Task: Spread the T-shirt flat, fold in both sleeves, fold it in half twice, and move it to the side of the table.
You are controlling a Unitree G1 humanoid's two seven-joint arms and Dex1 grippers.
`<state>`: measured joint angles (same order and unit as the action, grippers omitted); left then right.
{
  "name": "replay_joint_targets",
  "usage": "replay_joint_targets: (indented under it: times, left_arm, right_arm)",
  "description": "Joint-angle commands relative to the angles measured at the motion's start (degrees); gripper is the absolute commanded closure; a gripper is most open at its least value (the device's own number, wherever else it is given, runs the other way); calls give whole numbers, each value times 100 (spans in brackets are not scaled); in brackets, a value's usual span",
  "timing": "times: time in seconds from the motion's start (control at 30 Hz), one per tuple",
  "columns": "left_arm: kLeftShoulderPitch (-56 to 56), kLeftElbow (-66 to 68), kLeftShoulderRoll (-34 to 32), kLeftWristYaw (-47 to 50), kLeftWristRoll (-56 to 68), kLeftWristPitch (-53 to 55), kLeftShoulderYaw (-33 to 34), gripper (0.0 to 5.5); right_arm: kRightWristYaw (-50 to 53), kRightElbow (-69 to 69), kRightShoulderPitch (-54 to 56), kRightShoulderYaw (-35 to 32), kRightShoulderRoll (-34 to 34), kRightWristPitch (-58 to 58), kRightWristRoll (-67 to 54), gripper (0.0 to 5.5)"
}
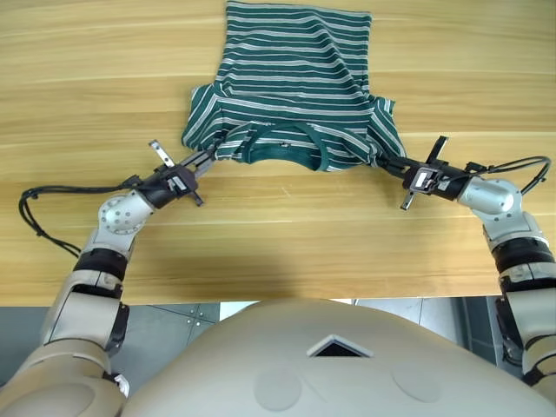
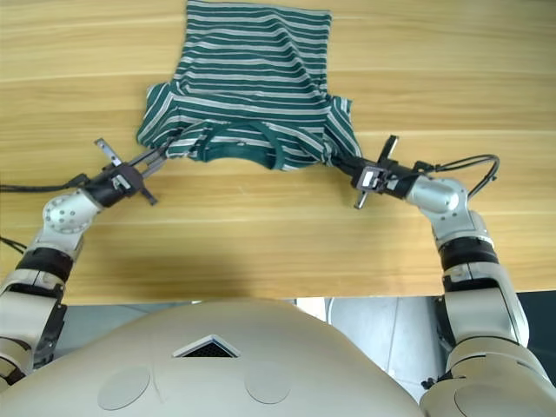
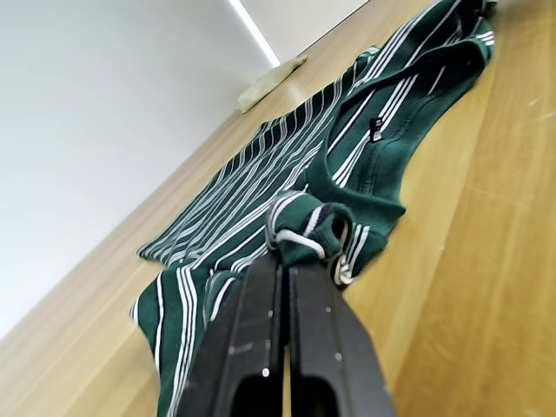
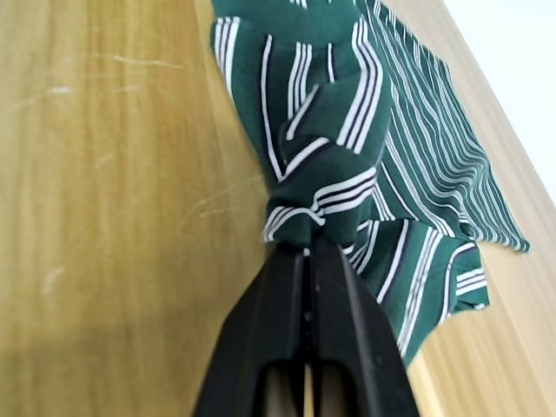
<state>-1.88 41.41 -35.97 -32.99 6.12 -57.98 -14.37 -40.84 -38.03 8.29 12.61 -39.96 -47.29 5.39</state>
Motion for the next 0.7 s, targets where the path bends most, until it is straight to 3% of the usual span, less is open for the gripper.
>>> replay_joint_targets:
  times: [0.03,0.2,0.4,0.5,0.57,0.7]
  left_arm:
    - [851,-638,-91,-507,842,502,289,511]
    - [1521,-1761,-21,-962,1786,979,667,438]
    - [1670,-1707,237,-1257,1872,1259,997,341]
    - [1842,-2067,349,-1941,2924,1385,1457,335]
    - [1565,-2392,633,-1989,3301,1425,1679,335]
    - [994,-2189,1140,-1740,2639,1224,1725,335]
  right_arm:
    - [-219,1068,-640,-476,-330,668,-786,550]
    - [-460,1880,-1173,-1074,-456,1190,-1749,479]
    - [-326,1647,-1186,-1204,-396,1226,-1329,383]
    - [-321,2095,-1291,-1420,-283,1025,-1624,383]
    - [-128,2642,-1115,-1198,57,920,-1424,383]
    - [526,2947,-560,-719,611,687,103,383]
